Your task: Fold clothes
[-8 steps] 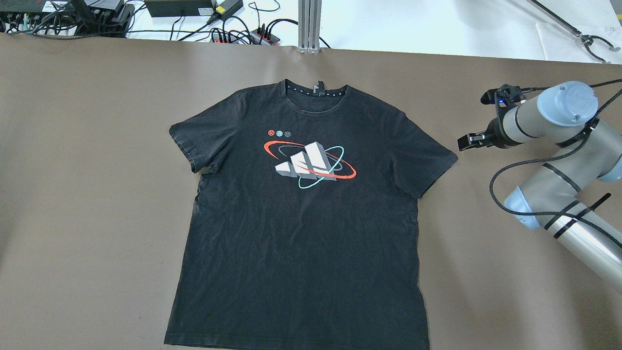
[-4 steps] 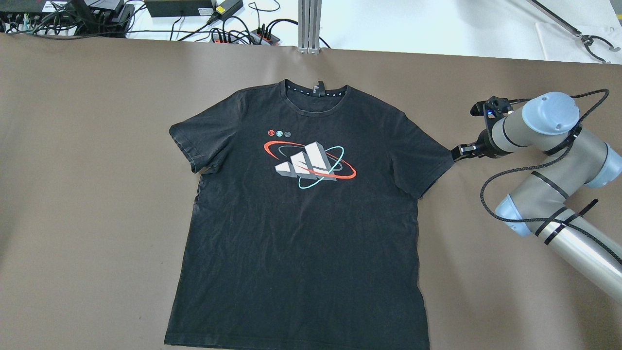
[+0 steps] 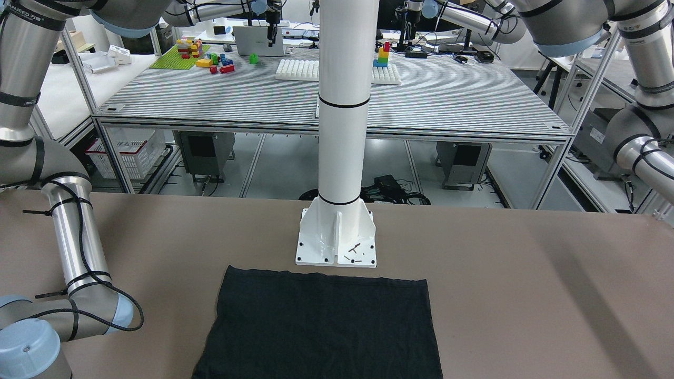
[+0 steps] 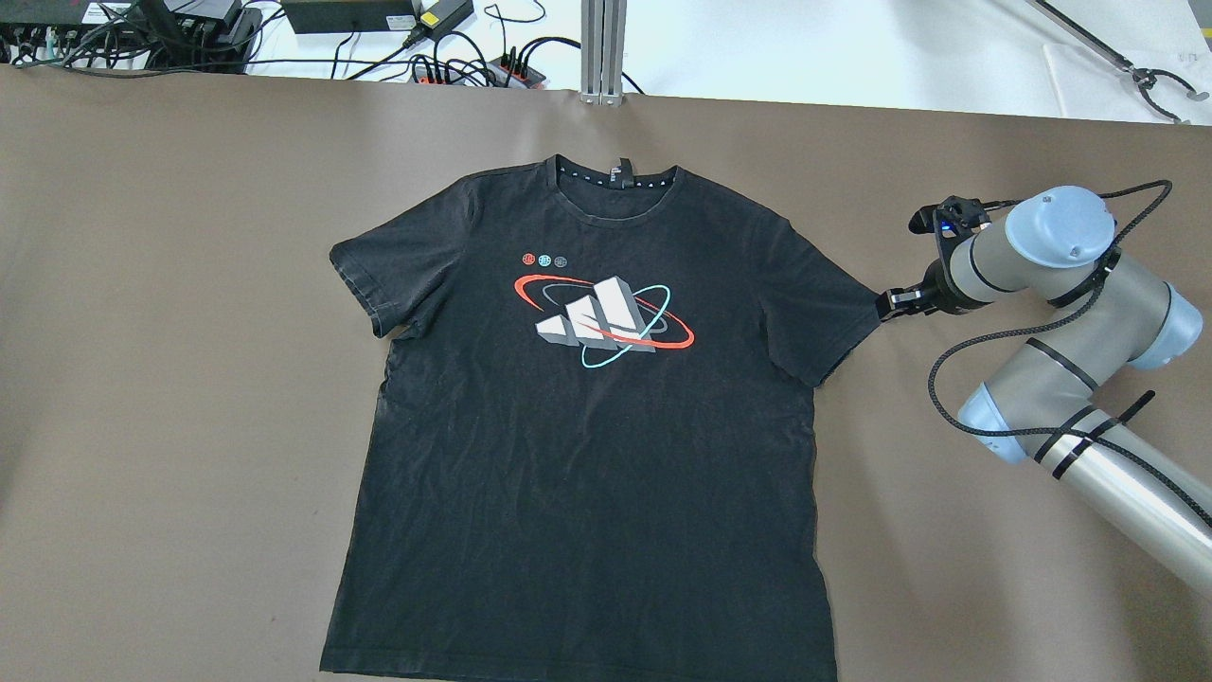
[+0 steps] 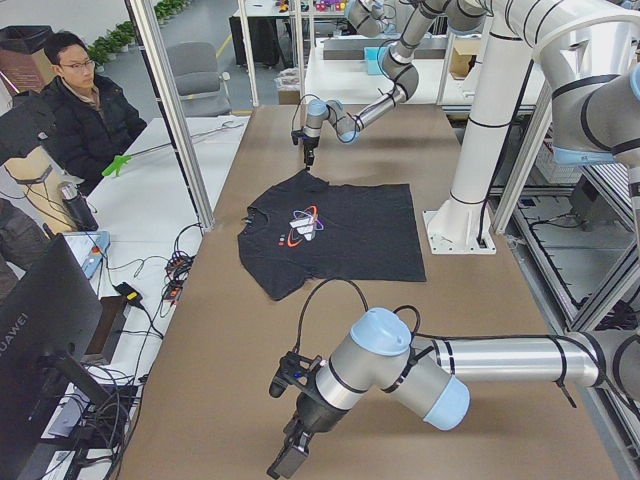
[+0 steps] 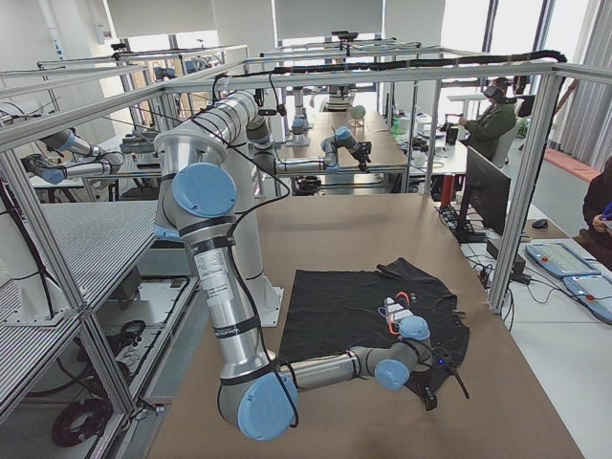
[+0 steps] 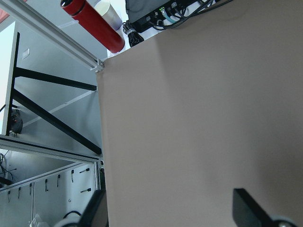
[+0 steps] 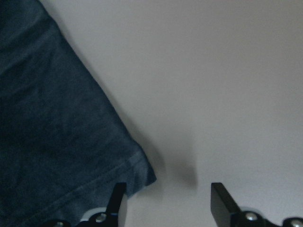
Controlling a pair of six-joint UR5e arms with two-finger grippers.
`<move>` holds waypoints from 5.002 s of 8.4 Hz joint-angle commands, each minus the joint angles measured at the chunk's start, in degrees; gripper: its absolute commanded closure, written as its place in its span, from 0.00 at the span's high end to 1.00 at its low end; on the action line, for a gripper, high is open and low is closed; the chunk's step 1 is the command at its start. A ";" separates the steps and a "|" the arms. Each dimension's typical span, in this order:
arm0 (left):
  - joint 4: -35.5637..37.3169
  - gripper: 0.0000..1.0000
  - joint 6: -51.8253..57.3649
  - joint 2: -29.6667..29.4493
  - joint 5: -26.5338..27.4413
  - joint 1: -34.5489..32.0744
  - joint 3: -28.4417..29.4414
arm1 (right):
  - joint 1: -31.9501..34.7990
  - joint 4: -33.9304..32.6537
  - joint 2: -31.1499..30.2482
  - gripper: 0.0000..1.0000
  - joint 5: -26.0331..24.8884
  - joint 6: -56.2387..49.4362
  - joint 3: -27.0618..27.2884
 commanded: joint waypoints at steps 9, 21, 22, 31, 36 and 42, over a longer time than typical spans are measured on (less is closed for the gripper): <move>-0.17 0.94 0.09 0.40 -0.02 -0.10 -0.29 | 0.00 -0.13 3.43 0.00 1.05 0.96 0.32; -0.35 0.93 0.09 0.75 -0.11 -0.27 -0.38 | -0.09 0.04 2.64 0.00 0.44 0.43 -3.18; -0.44 0.94 0.09 1.19 -0.11 -0.27 -0.38 | -0.09 -0.04 3.25 0.00 0.44 0.78 -3.18; -2.46 0.94 0.09 2.95 -0.20 -0.01 -0.03 | -6.06 -9.80 8.86 0.00 2.11 14.92 9.15; -2.46 0.94 0.09 2.95 -0.20 -0.01 -0.03 | -6.42 -9.89 19.14 0.00 -0.08 16.43 -2.63; -2.37 0.93 0.00 2.42 -0.11 -0.01 -0.29 | -8.61 -9.89 20.74 0.00 -2.55 20.21 -3.79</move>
